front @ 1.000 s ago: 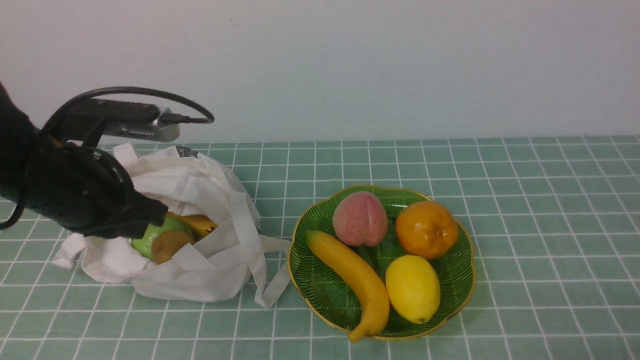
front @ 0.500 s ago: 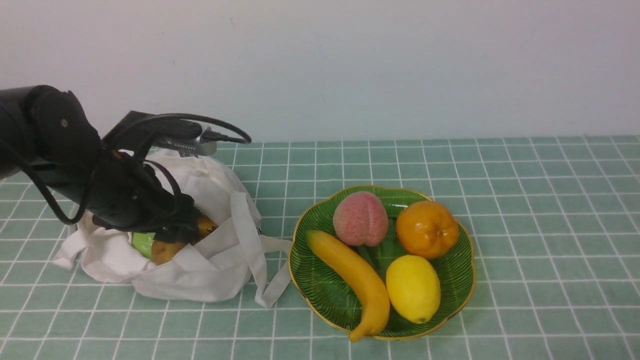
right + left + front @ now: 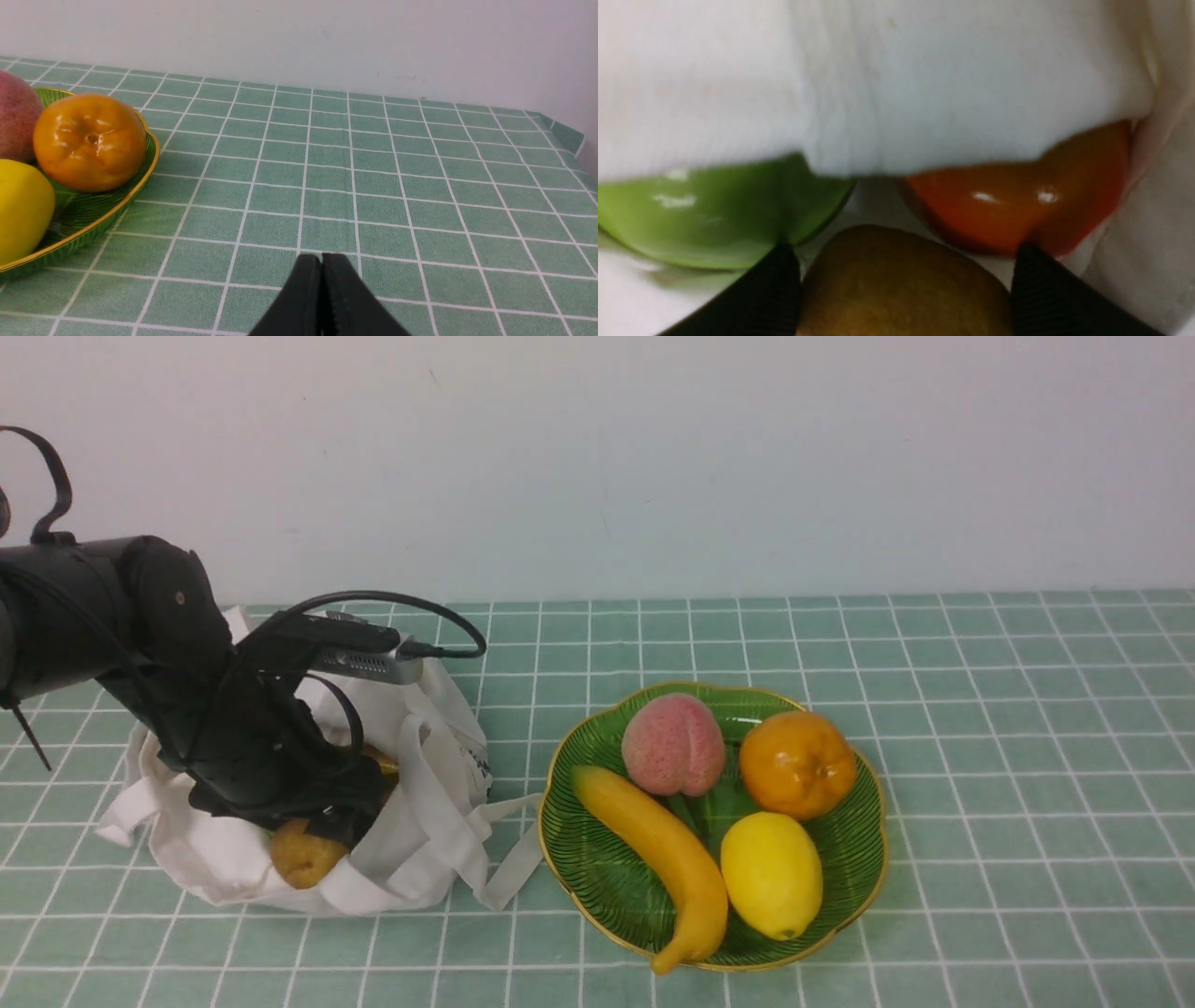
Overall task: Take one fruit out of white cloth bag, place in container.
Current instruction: 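Reach into the cloth bag and grasp the kiwi with the left gripper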
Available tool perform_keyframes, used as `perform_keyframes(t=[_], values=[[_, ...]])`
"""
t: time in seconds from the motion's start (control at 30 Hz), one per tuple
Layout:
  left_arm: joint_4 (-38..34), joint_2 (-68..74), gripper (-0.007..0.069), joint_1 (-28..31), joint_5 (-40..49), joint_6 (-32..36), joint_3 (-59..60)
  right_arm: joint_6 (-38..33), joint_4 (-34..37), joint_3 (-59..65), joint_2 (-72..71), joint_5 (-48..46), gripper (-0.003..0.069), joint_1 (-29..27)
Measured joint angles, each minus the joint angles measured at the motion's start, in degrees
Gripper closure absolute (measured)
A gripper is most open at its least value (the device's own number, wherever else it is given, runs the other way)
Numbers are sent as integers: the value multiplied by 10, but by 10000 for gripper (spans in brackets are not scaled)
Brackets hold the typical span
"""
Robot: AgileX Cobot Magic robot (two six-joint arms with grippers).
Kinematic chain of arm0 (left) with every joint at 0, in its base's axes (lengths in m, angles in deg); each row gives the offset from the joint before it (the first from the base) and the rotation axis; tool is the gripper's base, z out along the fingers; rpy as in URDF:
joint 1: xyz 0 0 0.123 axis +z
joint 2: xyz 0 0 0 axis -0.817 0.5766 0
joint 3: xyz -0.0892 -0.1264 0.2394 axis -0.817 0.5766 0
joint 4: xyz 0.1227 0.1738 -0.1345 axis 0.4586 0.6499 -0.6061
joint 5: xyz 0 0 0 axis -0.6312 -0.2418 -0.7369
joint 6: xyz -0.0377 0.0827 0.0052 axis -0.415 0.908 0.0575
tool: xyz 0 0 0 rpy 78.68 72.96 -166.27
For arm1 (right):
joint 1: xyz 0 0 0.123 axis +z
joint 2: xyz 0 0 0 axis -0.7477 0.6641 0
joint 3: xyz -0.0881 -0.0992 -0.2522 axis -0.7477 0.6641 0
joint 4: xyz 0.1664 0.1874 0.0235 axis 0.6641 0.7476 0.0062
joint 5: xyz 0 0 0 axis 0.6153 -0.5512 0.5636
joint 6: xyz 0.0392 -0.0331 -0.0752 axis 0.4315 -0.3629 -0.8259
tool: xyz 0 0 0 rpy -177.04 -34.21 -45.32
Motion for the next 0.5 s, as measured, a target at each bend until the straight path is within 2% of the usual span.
perform_keyframes(t=[0.5], values=[[3, -19, 117, 0, 30, -10, -1, 0, 0, 0, 0, 0, 674, 0]])
